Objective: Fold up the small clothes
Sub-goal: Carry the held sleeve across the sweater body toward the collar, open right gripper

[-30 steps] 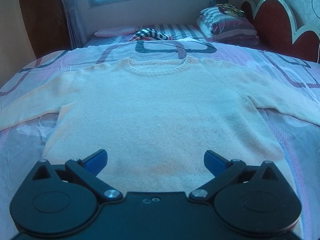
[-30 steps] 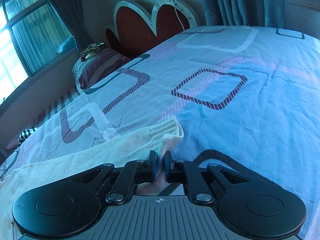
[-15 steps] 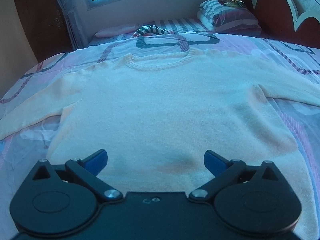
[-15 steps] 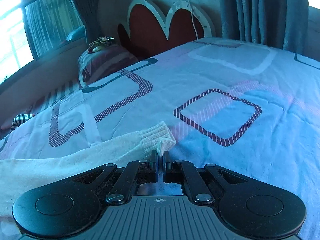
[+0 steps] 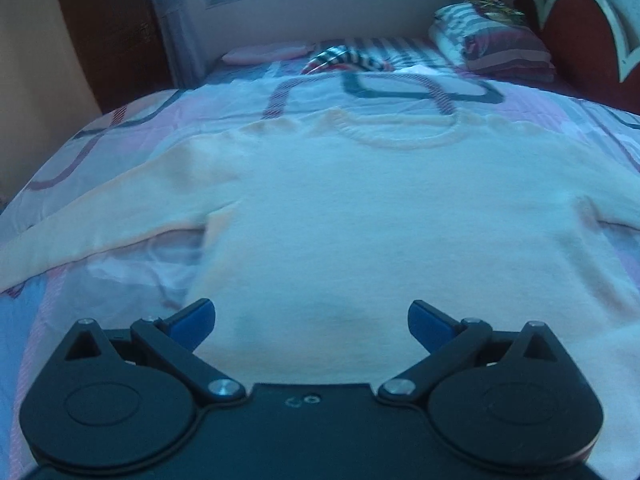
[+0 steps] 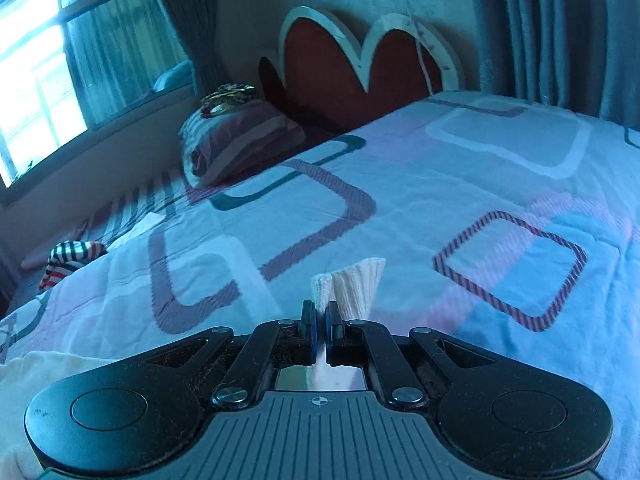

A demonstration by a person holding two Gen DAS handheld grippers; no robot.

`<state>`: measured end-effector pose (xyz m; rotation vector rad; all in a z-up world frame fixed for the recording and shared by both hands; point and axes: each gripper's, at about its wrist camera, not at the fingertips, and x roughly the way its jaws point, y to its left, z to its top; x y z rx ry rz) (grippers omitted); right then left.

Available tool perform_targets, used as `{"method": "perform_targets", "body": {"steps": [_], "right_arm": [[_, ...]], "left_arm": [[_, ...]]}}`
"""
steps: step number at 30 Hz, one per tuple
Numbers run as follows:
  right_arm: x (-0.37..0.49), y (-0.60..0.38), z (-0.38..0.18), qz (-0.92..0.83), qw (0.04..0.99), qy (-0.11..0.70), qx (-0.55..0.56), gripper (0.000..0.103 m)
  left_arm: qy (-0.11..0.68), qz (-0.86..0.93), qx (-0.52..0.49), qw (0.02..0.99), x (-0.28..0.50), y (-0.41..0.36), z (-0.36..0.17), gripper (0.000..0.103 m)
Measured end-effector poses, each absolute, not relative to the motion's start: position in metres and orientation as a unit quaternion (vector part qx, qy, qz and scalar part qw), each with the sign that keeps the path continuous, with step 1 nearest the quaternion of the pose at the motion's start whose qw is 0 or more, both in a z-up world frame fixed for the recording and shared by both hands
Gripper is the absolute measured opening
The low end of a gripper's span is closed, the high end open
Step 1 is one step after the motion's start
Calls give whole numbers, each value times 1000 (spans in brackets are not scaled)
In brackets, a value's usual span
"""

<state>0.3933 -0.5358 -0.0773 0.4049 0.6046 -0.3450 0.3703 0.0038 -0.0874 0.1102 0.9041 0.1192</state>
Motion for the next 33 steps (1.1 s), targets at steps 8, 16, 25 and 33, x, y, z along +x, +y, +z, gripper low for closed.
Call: {"method": "perform_targets", "body": {"steps": [8,16,25,33], "right_arm": [[417,-421,-62,-71,933,310,167,3],[452,-272,-63,37,939,321,121,3],[462,-123,-74,149,933,322,64,3],[464,-41,-92,205,923,325,34,3]], "left_arm": [[421,62,45,904,388,47,-88,95],[413,72,38,907,386,96,-86,102],[417,99,13,903,371,160,-87,102],[403,98,-17,910,373,189,-79,102]]}}
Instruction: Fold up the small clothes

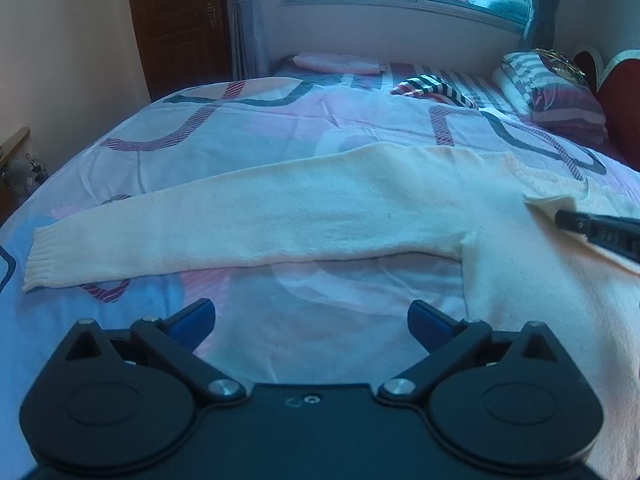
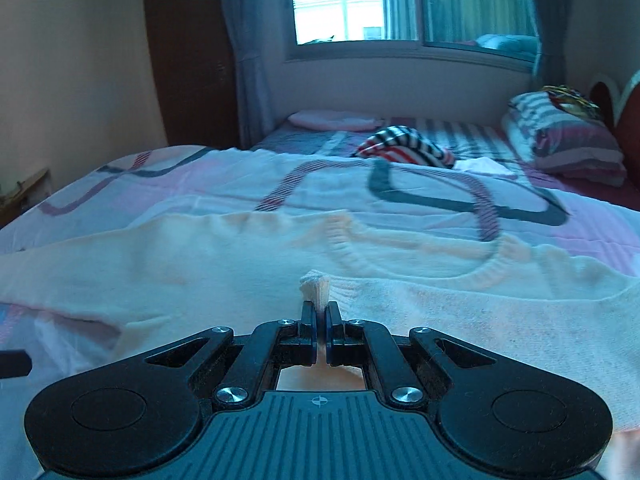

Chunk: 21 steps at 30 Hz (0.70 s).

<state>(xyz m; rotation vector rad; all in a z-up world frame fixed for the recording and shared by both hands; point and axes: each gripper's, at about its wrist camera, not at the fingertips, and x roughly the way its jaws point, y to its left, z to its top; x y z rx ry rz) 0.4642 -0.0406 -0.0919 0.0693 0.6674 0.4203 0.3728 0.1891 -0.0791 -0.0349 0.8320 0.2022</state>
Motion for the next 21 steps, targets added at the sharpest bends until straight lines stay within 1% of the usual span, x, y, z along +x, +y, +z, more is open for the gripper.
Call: {"method": "perform_targets", "body": {"steps": [5,6,7,8,9,10,12,13,14,15,16,17,19,21], "right_arm": [[464,-19,-104,232,909,345,44,4],[463,-17,-106,237,908,342,40,10],[459,-19,-102,248,907,338,39,26],[454,-23,-98,247,910,330,43,52],[450,-29,-94,238,918,315,44,62],[444,-38,-90,227,924,304,45,66],[439,-62,-85,205,929,299,69,66],[435,-78,-83,190,932,296,87,56],[432,-93,-80,167,935,299,96,38],[431,-106,-80,142,937,301,102,32],[427,-125,-78,116,940,301,116,28],[425,-142,-76,96,940,301,131,28],[417,-176,-74,58,940,301,151,28],[409,-206,-71,24,940,298,165,28]], "left_arm": [[404,94,-18,910,379,189,-80,102],[405,91,-20,910,380,188,-80,102],[404,86,-23,910,382,185,-79,102],[401,79,-28,912,384,183,-77,102],[396,71,-35,915,387,179,-75,102],[390,63,-39,918,391,174,-73,102],[381,46,-49,922,402,158,-70,102],[376,34,-56,924,407,150,-70,102],[374,22,-64,925,414,141,-70,99],[376,6,-74,924,421,132,-72,89],[381,-10,-88,920,429,123,-75,85],[387,-21,-99,916,437,115,-79,76],[400,-37,-122,907,453,101,-88,75],[412,-45,-154,897,467,94,-99,70]]}}
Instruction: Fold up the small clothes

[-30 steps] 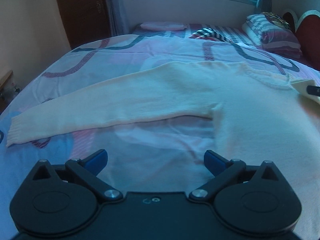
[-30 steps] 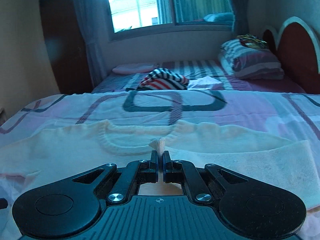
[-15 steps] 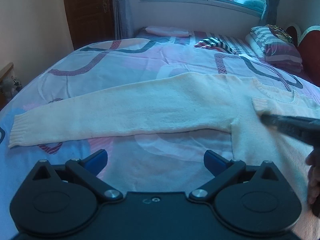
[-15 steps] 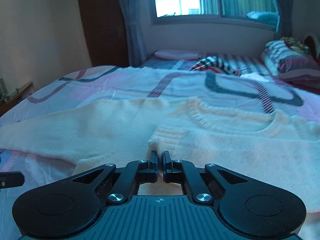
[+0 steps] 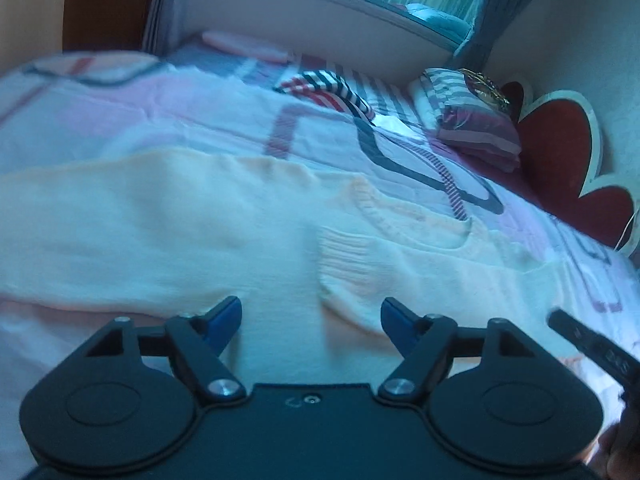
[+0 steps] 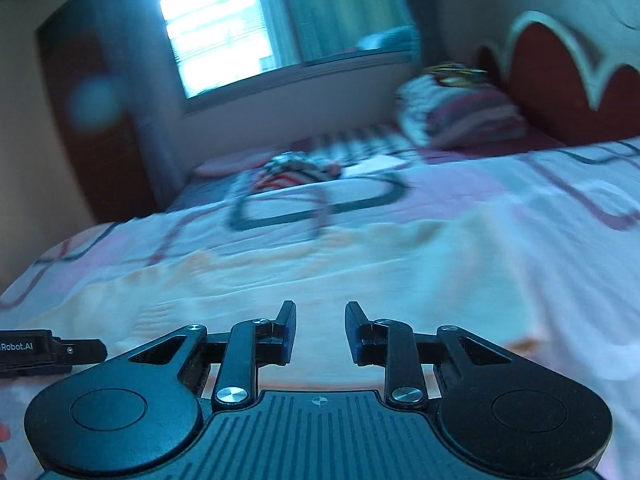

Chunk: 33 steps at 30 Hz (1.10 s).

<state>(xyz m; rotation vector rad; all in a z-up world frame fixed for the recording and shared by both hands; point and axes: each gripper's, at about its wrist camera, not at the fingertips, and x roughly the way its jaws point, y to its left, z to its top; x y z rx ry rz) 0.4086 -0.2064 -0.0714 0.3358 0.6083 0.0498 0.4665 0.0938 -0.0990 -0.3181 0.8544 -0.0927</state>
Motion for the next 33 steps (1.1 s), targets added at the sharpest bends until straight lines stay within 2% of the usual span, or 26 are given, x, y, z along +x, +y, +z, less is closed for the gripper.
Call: {"method": "perform_targets", "body": {"steps": [2,4,5,6,13,24,25,26,27,29,31,32,33], "right_arm": [[401,-235,-70,-7,939,296,176,28],[393,-263,-70,-40,934,299,193,28],[390,-277,-71,-57,930,301,202,28],[388,-288,-73,-71,927,303,211,28],[384,-329,-80,-104,909,311,257,28],[396,-302,-82,-38,917,318,239,28],[397,-297,-82,-23,920,318,229,23],[399,-291,-81,-8,922,320,219,10],[400,-286,-80,2,924,321,208,7],[405,-275,-84,29,926,329,184,6],[416,-268,-99,22,917,371,149,6],[416,-269,-100,23,919,363,150,6],[418,-269,-98,23,918,368,149,6]], "left_arm": [[423,-43,-169,889,478,89,-109,62],[418,-36,-154,894,487,81,-111,44],[420,-37,-147,895,491,78,-111,14],[421,-37,-147,894,493,77,-110,3],[362,-21,-115,925,479,93,-76,3],[369,9,-105,923,473,115,-88,3],[370,10,-101,924,474,114,-90,3],[371,11,-96,924,474,113,-92,3],[372,12,-92,924,474,112,-94,3],[376,14,-86,923,475,111,-99,3],[384,16,-78,920,477,110,-107,5],[387,16,-71,919,477,110,-111,10],[381,16,-62,922,475,110,-110,20]]}}
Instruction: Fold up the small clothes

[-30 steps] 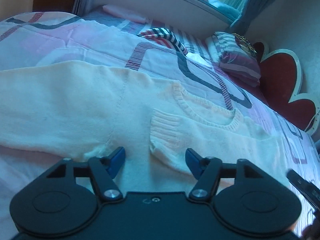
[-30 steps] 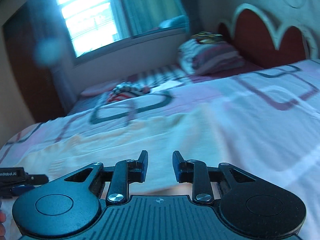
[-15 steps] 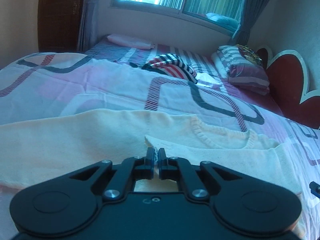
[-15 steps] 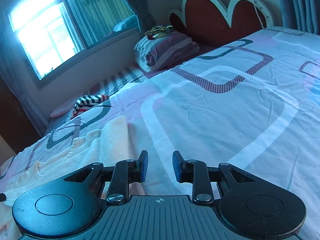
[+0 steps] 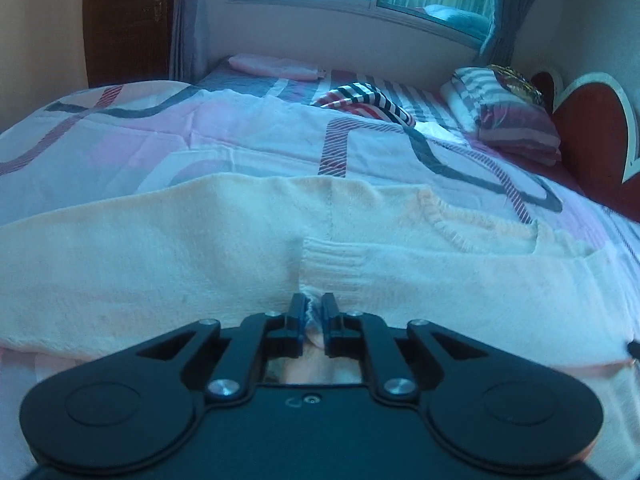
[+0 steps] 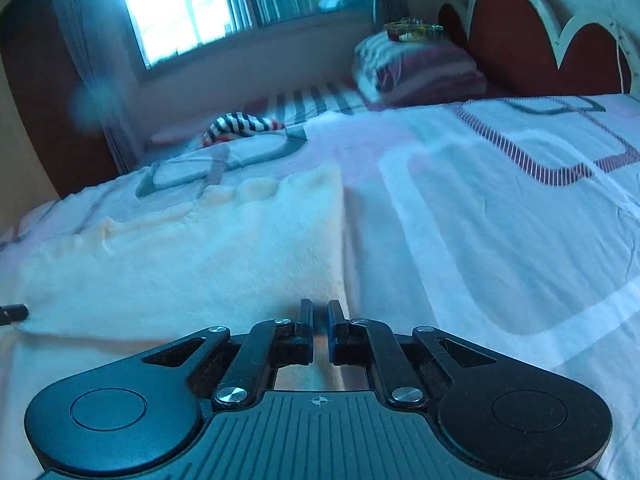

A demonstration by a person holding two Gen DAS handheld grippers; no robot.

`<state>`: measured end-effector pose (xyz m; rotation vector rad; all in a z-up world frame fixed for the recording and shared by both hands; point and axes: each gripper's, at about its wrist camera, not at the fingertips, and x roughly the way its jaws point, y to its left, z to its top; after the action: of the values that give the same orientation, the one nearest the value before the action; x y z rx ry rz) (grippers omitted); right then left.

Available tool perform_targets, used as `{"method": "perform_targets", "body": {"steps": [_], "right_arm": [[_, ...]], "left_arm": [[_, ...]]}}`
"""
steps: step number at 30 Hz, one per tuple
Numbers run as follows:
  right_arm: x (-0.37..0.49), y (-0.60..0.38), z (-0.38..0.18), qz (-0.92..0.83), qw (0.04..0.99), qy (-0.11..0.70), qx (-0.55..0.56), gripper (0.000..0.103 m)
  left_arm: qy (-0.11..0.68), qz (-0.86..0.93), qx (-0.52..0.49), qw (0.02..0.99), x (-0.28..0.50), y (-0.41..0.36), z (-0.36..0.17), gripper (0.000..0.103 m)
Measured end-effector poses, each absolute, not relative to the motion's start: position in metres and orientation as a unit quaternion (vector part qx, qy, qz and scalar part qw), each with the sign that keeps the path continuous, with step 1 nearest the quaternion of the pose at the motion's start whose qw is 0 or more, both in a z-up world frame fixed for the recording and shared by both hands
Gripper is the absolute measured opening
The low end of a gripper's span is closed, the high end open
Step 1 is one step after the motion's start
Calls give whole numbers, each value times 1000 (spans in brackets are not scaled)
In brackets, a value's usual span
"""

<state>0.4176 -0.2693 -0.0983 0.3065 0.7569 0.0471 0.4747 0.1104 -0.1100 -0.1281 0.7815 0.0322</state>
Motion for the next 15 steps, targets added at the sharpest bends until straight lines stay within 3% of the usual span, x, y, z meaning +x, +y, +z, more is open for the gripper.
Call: {"method": "perform_targets", "body": {"steps": [1,3,4,9,15], "right_arm": [[418,-269,-94,18,920,367,138,6],[413,-262,-82,19,934,341,103,6],[413,-258,-76,31,939,327,98,6],[446,-220,-80,105,927,339,122,6],[468,-175,-101,205,916,344,38,6]], "left_arm": [[367,28,-53,928,469,112,-106,28],[323,36,-53,944,455,115,-95,62],[304,28,-59,950,452,114,-90,67],[323,-45,-24,945,478,64,-92,62],[341,-48,7,939,497,40,-115,63]]}}
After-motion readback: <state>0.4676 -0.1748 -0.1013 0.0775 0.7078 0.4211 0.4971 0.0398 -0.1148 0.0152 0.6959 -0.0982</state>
